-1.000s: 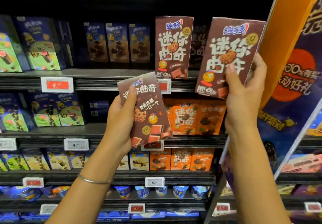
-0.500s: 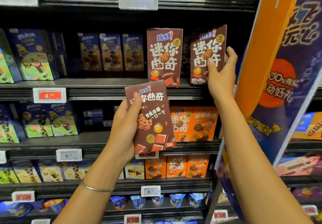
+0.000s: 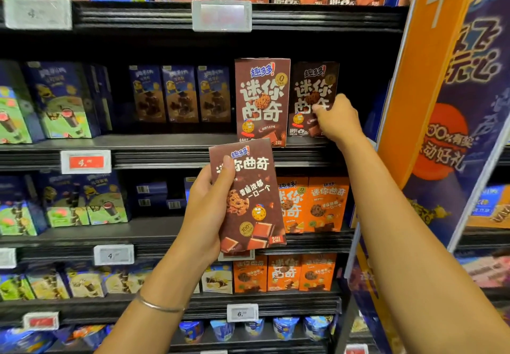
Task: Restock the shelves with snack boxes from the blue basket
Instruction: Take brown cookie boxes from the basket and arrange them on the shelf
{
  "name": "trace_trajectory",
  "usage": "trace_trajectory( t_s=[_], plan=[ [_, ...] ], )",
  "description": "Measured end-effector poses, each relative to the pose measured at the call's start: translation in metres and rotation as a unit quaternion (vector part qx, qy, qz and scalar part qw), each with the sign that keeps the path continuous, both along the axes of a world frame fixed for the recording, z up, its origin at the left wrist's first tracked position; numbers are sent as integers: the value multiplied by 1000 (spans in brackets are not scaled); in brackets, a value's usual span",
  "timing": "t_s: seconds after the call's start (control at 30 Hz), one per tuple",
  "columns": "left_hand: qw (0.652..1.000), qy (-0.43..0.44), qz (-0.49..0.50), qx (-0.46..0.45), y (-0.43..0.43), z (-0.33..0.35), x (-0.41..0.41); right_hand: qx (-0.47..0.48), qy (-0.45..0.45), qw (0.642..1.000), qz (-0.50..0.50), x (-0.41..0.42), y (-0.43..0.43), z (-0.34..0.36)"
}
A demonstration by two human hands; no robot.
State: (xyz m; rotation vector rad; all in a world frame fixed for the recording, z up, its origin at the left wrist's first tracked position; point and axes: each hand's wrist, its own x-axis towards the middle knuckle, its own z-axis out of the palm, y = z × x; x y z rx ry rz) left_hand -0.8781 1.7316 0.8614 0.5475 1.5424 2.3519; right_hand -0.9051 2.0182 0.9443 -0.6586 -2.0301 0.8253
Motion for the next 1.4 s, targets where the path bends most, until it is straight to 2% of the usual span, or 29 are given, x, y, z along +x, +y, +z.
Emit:
trace_trajectory(
  t_s=[0.6, 0.67, 0.73, 0.8, 0.83, 0.9, 1.0, 1.07, 1.23, 1.33, 1.4],
  plan=[
    [1000, 9, -23, -14, -5, 9, -2, -34, -63, 997, 42, -31, 11, -2],
    [1000, 7, -21, -17, -3, 9, -2, -27, -6, 1000, 9, -13, -3, -3],
    [1000, 5, -17, -12, -2, 8, -3, -23, 123, 992, -11, 15, -27, -7],
    [1000, 7, -17, -4, 0, 9, -4, -8, 246, 969, 18, 47, -58, -17],
    [1000, 10, -20, 0, 1, 12, -4, -14, 277, 959, 56, 62, -71, -24],
    [999, 21, -24, 8, 5, 19, -4, -68, 255, 951, 161, 86, -94, -36],
    [998, 56, -19, 20, 14, 34, -3, -137, 136, 925, 328, 107, -114, -47],
    [997, 72, -14, 28, 20, 42, -2, -143, 107, 908, 378, 111, -120, -49],
    [993, 102, -17, 48, 37, 56, 5, -88, 134, 923, 349, 115, -118, -42],
    [988, 149, -17, 38, 45, 64, 7, -75, 196, 922, 325, 115, -105, -34],
    [981, 190, 29, 7, 47, 67, 3, -82, 252, 921, 286, 114, -93, -26]
  ],
)
